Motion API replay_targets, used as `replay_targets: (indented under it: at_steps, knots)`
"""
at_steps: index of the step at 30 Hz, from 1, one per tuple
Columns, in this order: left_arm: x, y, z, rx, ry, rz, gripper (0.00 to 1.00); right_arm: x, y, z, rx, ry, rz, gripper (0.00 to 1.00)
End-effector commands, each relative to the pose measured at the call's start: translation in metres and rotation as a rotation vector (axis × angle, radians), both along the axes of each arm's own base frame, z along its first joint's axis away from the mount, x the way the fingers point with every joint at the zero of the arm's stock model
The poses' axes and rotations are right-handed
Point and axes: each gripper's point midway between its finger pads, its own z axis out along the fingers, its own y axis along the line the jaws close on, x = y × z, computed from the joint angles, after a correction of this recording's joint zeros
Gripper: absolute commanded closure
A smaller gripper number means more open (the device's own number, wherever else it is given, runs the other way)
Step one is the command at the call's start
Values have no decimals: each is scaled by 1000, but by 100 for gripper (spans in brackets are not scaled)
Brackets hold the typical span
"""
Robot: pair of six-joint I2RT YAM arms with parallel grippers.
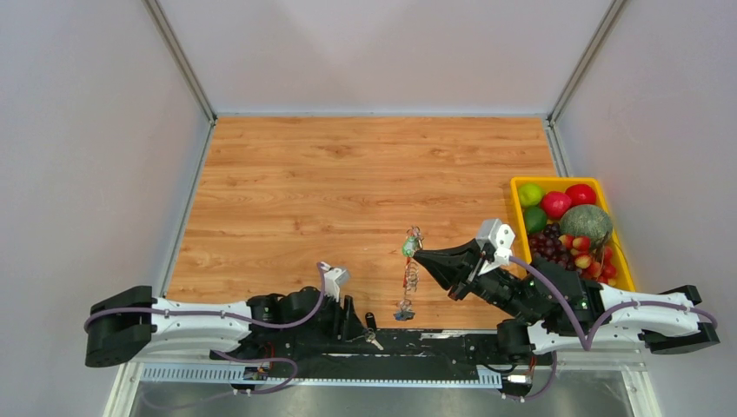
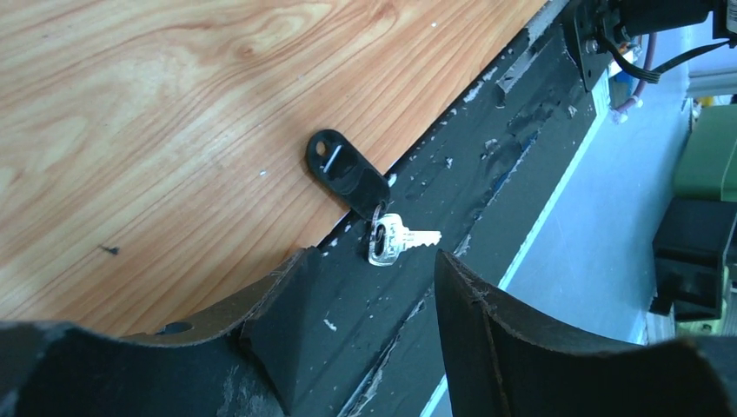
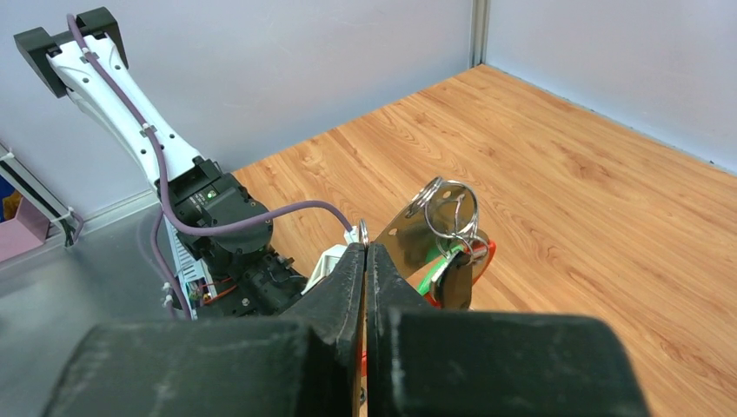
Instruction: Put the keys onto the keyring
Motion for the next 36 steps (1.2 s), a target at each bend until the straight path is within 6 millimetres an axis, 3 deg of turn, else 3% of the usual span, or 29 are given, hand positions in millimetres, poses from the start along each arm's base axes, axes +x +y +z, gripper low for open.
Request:
replay_targets:
  at_steps: [1, 24, 36]
  knots:
    - [-3, -14, 8, -30, 7, -36, 39, -2, -6, 28, 86, 11, 7, 100]
    - [-2, -21, -11, 70, 24, -50, 50, -2, -12, 23, 96, 17, 9, 100]
    - [-4, -20, -19, 101, 43, -58, 65, -1, -16, 22, 105, 17, 5, 100]
